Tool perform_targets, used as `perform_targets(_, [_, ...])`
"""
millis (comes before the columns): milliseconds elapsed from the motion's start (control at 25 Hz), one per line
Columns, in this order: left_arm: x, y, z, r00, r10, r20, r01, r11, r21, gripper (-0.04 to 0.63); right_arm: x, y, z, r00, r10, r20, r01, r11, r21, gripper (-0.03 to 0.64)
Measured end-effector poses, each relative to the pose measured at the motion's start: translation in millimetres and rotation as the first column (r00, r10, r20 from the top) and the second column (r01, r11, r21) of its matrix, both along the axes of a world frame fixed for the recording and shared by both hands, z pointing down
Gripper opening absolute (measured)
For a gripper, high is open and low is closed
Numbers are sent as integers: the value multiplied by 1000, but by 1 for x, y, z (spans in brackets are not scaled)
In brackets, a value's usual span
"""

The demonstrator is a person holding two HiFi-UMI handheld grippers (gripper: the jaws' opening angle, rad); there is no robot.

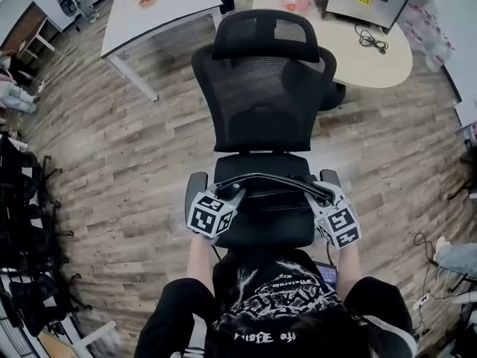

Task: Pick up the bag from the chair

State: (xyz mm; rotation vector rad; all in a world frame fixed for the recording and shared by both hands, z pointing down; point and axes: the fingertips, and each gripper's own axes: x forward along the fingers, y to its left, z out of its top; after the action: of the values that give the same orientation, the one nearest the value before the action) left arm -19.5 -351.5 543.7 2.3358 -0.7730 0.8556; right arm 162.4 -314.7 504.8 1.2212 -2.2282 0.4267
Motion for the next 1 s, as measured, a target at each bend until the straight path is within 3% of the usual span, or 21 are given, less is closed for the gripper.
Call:
perform_targets(160, [-2, 5, -27, 1000, 30, 2, -30, 998, 46, 78, -2, 5, -23, 1000, 5, 2, -5, 999, 47, 87])
perform_targets(560, [-10, 4, -93, 998, 19, -52, -10, 987, 159, 78, -11, -2, -94, 1000, 3, -28, 3, 977, 212, 87])
perform_targets(720, [-12, 1, -120, 998, 24, -58, -10, 973, 229, 78, -13, -4, -121, 999, 7, -32, 3, 959, 283, 87])
perform_targets(1000, [-7, -3, -164, 995, 32, -99, 9, 924, 382, 78, -11, -4, -166, 997, 26, -71, 3, 926, 376, 87])
